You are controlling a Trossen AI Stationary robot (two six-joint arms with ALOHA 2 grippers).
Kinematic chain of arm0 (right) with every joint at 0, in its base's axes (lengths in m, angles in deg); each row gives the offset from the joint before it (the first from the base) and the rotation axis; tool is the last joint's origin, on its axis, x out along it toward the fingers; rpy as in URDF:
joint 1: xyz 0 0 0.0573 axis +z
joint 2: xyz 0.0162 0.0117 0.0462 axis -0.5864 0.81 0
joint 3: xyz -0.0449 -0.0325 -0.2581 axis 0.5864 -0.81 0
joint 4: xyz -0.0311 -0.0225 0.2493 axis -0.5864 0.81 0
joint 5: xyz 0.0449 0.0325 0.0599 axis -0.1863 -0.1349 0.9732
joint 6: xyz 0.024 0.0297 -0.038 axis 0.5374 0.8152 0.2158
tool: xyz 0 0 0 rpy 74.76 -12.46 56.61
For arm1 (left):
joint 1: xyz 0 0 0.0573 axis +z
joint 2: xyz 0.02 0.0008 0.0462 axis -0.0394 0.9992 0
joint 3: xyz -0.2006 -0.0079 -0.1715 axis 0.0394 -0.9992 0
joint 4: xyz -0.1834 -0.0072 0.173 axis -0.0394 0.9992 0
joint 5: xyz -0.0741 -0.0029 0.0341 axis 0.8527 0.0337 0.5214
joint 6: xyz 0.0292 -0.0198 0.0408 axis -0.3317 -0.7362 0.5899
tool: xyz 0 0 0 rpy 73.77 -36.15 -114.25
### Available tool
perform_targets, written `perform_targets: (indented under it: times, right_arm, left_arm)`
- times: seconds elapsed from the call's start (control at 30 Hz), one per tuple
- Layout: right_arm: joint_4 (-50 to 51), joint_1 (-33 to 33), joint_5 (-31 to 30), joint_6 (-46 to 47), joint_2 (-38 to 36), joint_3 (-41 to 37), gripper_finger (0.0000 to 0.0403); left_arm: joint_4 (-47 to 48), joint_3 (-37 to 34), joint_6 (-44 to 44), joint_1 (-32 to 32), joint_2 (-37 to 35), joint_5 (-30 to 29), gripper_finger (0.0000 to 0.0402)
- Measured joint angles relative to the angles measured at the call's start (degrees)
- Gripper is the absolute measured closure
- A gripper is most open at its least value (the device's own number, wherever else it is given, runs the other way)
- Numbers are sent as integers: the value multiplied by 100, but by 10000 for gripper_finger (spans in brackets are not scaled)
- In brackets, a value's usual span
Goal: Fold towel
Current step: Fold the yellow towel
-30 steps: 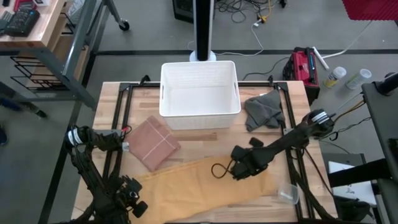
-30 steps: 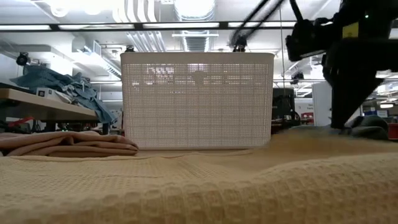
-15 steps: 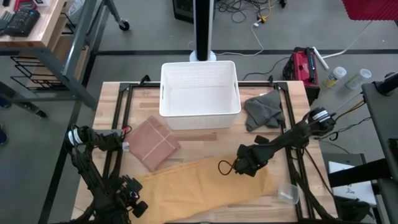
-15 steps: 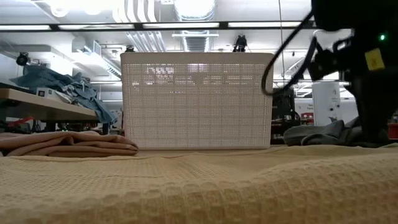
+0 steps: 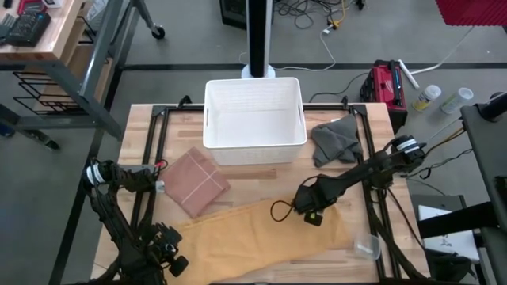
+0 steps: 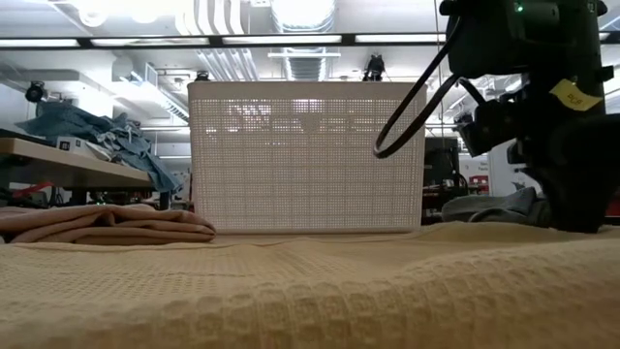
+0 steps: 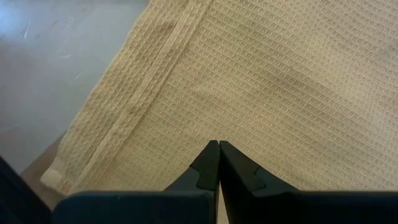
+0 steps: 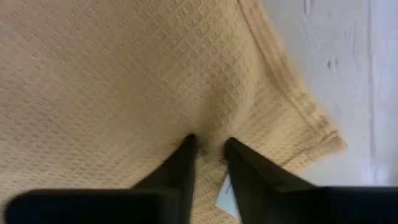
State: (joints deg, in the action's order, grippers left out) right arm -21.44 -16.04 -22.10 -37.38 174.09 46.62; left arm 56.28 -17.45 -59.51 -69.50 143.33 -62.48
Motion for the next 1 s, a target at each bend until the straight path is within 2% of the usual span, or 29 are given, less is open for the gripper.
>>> perform_targets:
  times: [0.07,0.13,0.27,0.4,0.5,0.73,0.83,1.0]
  right_arm:
    - [67,37,-14,82,-36,15,376]
    - [87,84,-14,166,-62,20,393]
    - [380,198,-70,469,-70,20,398]
    - [936,420,-491,1065,-120,20,400]
    - [1234,773,-931,1695,-128,22,401]
    - [1350,1834,-1412,2812,-130,258,402]
    - [1358,2405,-2048,2993,-130,448,402]
    - [1346,3408,-3831,3083,-37,668,403]
  left_arm:
    - [0,0,2,0,0,0,402]
    - [2,0,2,0,0,0,401]
    - [0,-2,2,0,0,0,401]
    - [2,-2,2,0,0,0,402]
    - [2,0,2,0,0,3,402]
    - [0,-2,2,0,0,20,402]
    - [0,-2,2,0,0,20,402]
    - [0,-2,2,0,0,22,402]
